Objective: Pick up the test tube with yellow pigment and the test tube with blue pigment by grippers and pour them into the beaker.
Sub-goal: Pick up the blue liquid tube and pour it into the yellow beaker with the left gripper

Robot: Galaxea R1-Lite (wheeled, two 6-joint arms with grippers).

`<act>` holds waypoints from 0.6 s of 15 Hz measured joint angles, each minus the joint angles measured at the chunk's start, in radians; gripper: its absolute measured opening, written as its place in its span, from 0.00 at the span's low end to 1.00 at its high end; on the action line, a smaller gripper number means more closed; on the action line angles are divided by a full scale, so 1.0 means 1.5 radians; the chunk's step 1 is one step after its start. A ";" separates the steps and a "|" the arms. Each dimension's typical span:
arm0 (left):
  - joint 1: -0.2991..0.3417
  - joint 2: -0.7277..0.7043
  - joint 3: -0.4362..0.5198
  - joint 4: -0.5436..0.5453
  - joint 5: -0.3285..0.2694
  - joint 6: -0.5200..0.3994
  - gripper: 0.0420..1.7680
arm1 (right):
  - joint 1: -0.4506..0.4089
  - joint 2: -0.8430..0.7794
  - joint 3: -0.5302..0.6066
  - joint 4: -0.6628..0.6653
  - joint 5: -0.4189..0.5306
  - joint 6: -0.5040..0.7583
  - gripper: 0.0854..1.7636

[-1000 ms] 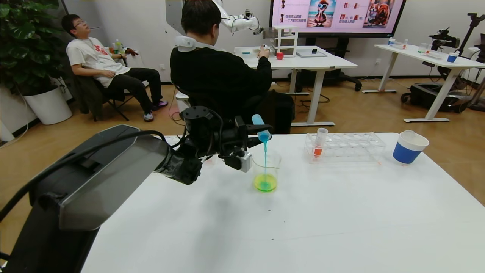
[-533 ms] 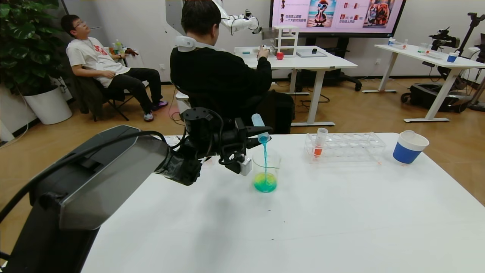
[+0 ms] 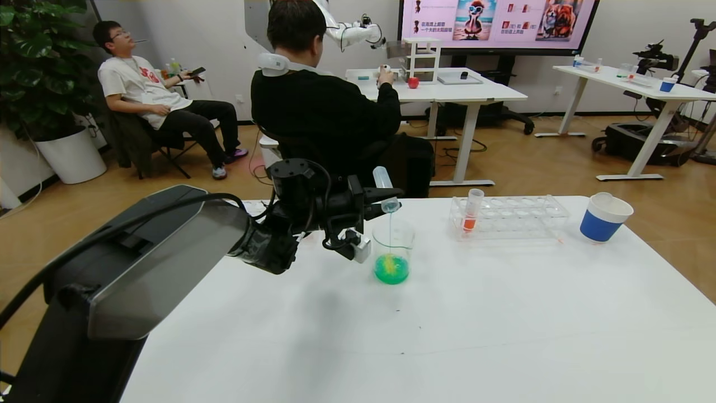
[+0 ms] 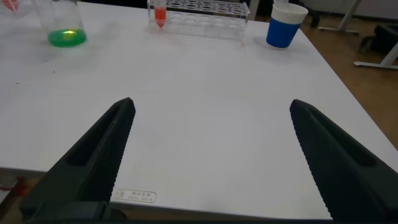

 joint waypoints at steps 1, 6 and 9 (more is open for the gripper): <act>0.000 0.000 0.000 0.000 0.000 0.003 0.26 | 0.000 0.000 0.000 0.000 0.000 0.000 0.98; -0.001 0.000 0.001 0.002 -0.001 -0.002 0.26 | 0.000 0.000 0.000 0.000 0.000 0.000 0.98; -0.003 -0.011 -0.008 0.006 0.013 -0.074 0.26 | 0.000 0.000 0.000 0.000 0.000 0.000 0.98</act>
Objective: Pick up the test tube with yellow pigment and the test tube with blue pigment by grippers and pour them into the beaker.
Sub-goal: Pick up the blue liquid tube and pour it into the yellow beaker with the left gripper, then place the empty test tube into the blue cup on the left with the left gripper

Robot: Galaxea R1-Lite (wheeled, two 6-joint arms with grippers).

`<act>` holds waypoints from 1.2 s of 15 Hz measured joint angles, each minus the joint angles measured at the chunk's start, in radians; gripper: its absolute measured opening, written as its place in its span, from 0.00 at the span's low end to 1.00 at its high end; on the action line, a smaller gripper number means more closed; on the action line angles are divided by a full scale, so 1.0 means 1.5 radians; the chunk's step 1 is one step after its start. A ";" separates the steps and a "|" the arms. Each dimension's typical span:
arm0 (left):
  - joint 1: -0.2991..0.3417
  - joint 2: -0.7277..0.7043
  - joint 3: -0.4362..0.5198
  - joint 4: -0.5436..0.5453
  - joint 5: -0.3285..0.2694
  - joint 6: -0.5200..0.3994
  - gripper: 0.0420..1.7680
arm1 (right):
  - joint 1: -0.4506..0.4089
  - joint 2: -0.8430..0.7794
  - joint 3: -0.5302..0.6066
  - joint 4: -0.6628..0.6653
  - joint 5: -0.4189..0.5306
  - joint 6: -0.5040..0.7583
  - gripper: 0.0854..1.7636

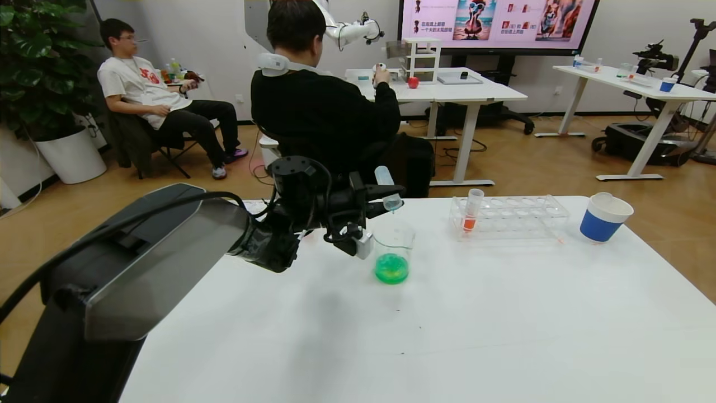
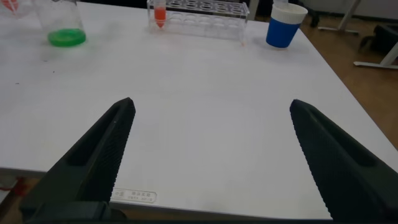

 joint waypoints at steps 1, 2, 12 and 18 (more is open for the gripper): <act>0.001 -0.008 -0.003 -0.002 0.025 -0.051 0.26 | 0.000 0.000 0.000 0.000 0.000 0.000 0.98; 0.002 -0.014 -0.004 -0.006 0.062 -0.114 0.26 | 0.000 0.000 0.000 0.000 0.000 0.000 0.98; 0.016 -0.127 -0.003 0.014 0.789 -0.883 0.26 | 0.000 0.000 0.000 0.000 0.000 0.000 0.98; 0.130 -0.240 -0.004 0.309 0.871 -1.169 0.26 | 0.000 0.000 0.000 0.000 0.000 0.000 0.98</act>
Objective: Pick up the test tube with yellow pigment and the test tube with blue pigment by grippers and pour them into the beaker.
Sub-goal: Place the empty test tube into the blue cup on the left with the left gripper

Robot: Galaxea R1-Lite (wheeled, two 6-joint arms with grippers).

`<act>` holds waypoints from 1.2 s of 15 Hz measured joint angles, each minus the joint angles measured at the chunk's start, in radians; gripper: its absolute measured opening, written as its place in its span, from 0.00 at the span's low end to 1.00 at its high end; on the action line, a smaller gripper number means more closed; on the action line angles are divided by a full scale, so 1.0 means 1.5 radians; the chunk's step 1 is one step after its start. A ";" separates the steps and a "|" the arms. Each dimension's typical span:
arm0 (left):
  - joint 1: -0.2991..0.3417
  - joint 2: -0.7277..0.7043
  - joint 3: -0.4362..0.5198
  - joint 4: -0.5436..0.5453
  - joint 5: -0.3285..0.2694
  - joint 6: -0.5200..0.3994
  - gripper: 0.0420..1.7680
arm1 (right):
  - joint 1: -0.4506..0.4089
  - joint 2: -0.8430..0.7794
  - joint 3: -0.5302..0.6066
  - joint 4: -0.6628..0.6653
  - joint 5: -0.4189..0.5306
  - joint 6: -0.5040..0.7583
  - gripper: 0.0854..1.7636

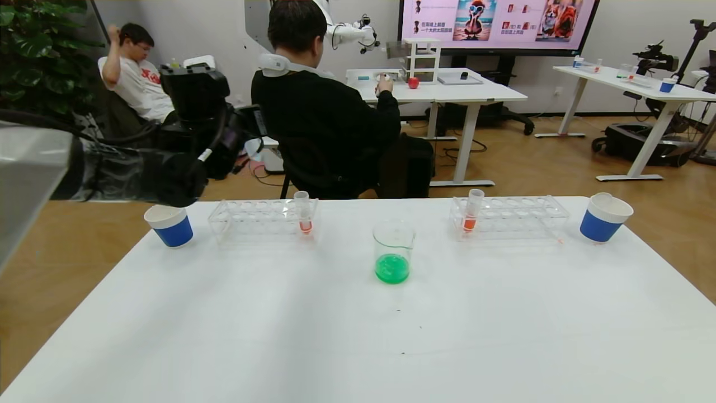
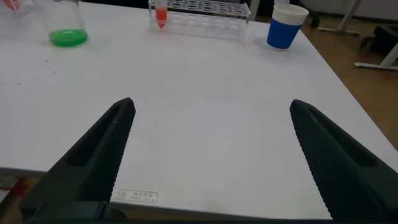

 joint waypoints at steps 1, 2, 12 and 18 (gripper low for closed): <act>0.026 -0.010 0.004 0.014 -0.003 -0.002 0.26 | 0.000 0.000 0.000 0.000 0.000 0.000 0.98; 0.050 -0.018 0.010 0.018 -0.011 0.000 0.26 | 0.000 0.000 0.000 0.000 0.000 0.000 0.98; 0.276 -0.032 0.141 -0.106 -0.140 0.055 0.26 | 0.000 0.000 0.000 0.000 0.000 0.000 0.98; 0.298 0.069 0.143 -0.192 -0.140 0.062 0.26 | 0.000 0.000 0.000 0.000 0.000 0.000 0.98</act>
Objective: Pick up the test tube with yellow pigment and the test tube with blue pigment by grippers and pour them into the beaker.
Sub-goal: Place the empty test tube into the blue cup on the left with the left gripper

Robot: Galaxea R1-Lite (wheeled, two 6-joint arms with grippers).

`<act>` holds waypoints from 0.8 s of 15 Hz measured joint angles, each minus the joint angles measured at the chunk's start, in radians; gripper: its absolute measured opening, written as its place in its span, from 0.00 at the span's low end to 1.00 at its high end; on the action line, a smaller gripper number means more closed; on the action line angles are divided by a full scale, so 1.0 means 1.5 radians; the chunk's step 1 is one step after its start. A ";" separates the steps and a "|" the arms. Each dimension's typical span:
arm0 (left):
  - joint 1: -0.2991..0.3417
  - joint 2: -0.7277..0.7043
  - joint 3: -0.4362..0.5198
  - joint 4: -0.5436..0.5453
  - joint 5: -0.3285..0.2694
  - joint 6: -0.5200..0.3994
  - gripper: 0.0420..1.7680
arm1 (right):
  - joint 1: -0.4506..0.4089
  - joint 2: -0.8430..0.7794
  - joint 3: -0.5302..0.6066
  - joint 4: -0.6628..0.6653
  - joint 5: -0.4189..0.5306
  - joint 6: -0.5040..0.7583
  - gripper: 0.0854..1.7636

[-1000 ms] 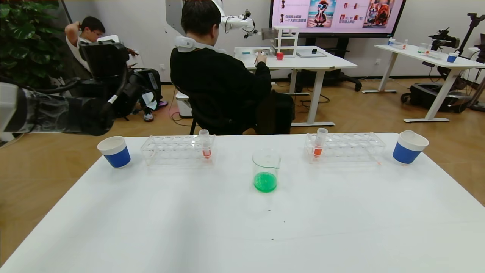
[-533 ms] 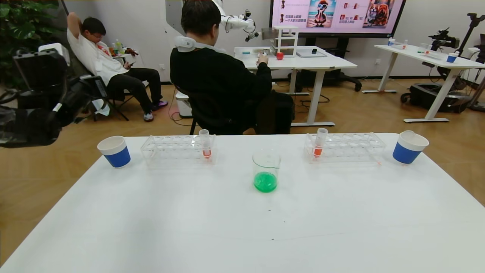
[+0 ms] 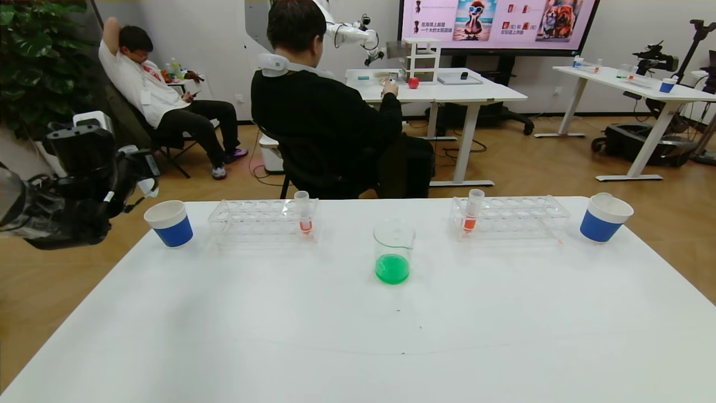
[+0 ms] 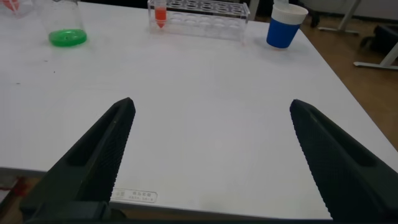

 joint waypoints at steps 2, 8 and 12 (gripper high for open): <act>0.008 0.027 -0.005 -0.024 0.000 0.010 0.26 | 0.000 0.000 0.000 0.000 0.000 0.000 0.98; 0.008 0.093 0.001 -0.087 0.001 0.015 0.26 | 0.000 0.000 0.000 0.000 0.000 -0.001 0.98; 0.004 0.098 0.002 -0.085 0.002 0.015 0.26 | 0.000 0.000 0.000 0.000 0.000 0.000 0.98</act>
